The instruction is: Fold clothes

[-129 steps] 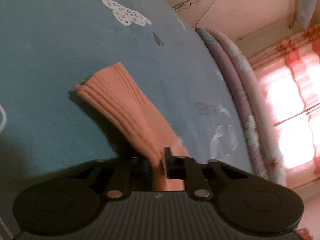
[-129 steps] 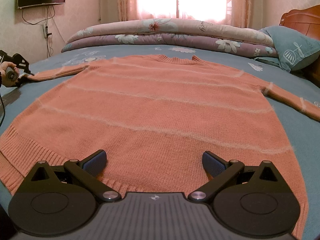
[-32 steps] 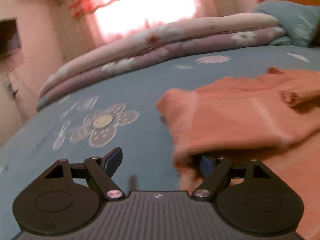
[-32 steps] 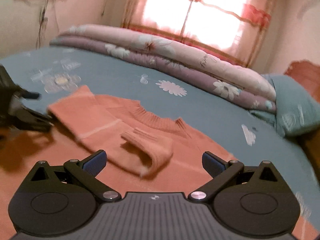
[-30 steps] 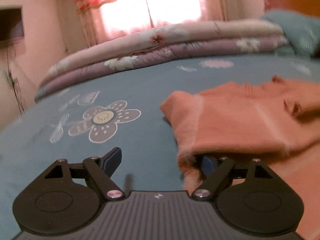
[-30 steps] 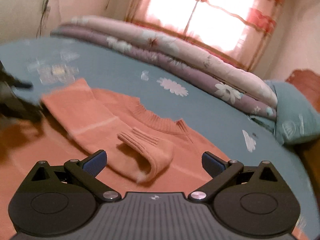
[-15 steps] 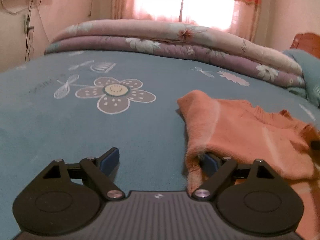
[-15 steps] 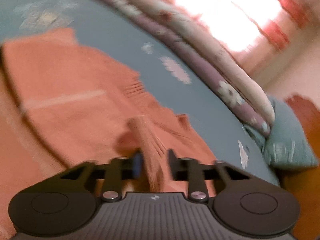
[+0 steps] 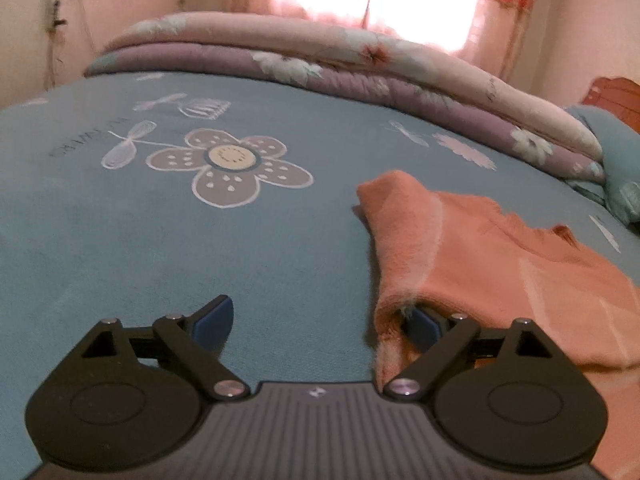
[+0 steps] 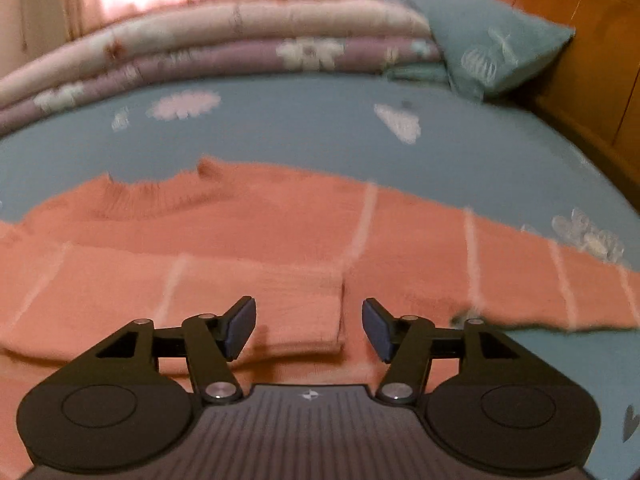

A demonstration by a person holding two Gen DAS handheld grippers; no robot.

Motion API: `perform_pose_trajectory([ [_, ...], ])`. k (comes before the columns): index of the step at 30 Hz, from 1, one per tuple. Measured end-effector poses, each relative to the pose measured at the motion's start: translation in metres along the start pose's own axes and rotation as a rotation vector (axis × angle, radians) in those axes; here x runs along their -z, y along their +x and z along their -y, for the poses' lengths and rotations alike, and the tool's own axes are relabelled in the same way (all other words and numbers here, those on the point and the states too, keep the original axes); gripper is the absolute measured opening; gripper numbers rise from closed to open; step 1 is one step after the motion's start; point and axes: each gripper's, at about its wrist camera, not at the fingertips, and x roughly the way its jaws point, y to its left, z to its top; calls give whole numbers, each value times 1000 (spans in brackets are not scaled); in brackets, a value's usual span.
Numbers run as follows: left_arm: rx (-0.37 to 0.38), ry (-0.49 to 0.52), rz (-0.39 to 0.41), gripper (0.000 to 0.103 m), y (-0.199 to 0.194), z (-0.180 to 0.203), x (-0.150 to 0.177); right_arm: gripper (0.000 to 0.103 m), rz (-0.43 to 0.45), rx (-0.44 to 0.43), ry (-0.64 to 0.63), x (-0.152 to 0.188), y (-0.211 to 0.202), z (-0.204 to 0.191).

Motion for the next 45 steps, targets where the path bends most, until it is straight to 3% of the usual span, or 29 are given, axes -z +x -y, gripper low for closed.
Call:
perform_pose_trajectory([
  [2, 42, 1, -1, 91, -5, -6, -4, 64, 59, -51, -29, -5, -17, -9],
  [4, 97, 1, -3, 91, -9, -12, -9, 63, 94, -155, -64, -15, -29, -26],
  [6, 128, 15, -12, 91, -15, -17, -14, 46, 87, -279, -92, -27, -36, -46],
  [8, 190, -8, 17, 91, -26, -27, -20, 40, 50, -400, -109, -41, -31, -74],
  [10, 264, -59, 56, 94, -39, -42, -26, 36, 31, -467, -139, -53, -21, -105],
  [11, 270, -89, 87, 96, -45, -50, -28, 35, 21, -493, -166, -58, -15, -125],
  [14, 175, -112, 111, 99, -46, -66, -30, 33, -31, -543, -215, -68, 6, -180],
  [17, 89, -155, 74, 99, -34, -81, -28, 30, -80, -524, -249, -68, 30, -223],
  [19, 93, -179, 54, 99, -26, -86, -26, 27, -106, -490, -273, -63, 46, -249],
  [21, 96, -185, 28, 99, -20, -87, -25, 19, -158, -514, -273, -54, 59, -265],
  [24, 83, -155, 25, 99, -18, -81, -26, 17, -207, -569, -312, -33, 65, -287],
  [28, 105, -125, 23, 99, -20, -72, -23, 17, -165, -556, -401, -25, 55, -297],
  [31, 77, -104, 19, 99, -22, -72, -23, 17, -199, -627, -286, -41, 50, -269],
  [34, 72, -103, 11, 99, -23, -71, -20, 17, -133, -620, -263, -49, 43, -256],
  [43, 123, -45, -2, 99, -19, -56, -18, 17, -166, -577, -321, -52, 85, -309],
  [45, 115, -37, -8, 99, -18, -55, -18, 17, -118, -564, -341, -50, 92, -319],
])
